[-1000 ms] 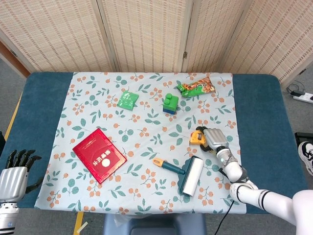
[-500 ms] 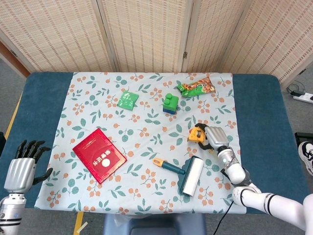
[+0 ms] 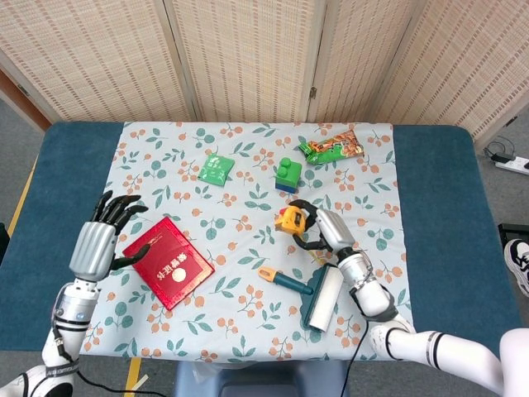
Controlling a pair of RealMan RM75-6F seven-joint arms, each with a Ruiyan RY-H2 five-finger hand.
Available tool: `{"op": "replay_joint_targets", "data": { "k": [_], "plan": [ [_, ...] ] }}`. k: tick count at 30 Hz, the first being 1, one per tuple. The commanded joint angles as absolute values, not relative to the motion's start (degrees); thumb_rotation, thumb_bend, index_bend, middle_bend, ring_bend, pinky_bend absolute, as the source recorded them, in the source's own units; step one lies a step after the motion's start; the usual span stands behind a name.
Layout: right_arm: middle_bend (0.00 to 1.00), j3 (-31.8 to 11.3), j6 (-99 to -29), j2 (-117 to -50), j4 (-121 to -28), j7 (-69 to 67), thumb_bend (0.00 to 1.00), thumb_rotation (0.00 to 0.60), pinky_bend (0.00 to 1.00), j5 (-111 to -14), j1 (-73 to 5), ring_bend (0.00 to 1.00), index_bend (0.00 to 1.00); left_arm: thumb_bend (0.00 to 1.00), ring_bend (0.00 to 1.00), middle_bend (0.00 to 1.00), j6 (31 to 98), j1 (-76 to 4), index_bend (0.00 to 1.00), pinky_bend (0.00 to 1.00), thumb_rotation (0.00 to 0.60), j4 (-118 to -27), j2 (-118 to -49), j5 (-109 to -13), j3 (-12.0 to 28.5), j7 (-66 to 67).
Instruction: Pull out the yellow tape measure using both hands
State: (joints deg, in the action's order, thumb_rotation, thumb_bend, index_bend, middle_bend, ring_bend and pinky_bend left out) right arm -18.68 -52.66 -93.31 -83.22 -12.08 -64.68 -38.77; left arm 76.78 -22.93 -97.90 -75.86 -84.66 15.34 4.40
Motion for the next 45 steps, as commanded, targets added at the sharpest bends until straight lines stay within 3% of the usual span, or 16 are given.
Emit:
{"op": "replay_joint_targets", "data": {
  "k": [1,11,18,45],
  "plan": [
    [0.47,-20.36,-54.2,-97.03,-82.31,-14.08,0.43,0.6,0.4,-66.91,-40.88,0.51,0.54,0.3,0.17,0.2,75.65,-25.62,0.27,0.01,0.6,-97.38,-78.23,-83.59,17.45,3.96],
    [0.47,-22.85,-56.81,-106.06,-76.93,-19.87,0.43,0.6,0.4,-69.63,-44.95,0.51,0.54,0.3,0.14,0.19,72.81,-31.29,0.16,0.01,0.6,-96.59,-83.3,-81.47,18.59,8.15],
    [0.47,-22.89,-57.23,-109.84,-73.07,-21.76,0.43,0.6,0.4,-70.69,-46.74,0.5,0.54,0.3,0.13,0.18,71.86,-34.44,0.15,0.01,0.6,-95.14,-86.8,-80.11,19.1,9.81],
    [0.47,-23.02,-58.24,-112.64,-70.54,-19.78,0.43,0.6,0.4,-70.02,-47.79,0.5,0.54,0.3,0.13,0.18,72.46,-38.49,0.15,0.01,0.6,-89.34,-93.83,-78.09,18.13,9.8]
  ]
}}
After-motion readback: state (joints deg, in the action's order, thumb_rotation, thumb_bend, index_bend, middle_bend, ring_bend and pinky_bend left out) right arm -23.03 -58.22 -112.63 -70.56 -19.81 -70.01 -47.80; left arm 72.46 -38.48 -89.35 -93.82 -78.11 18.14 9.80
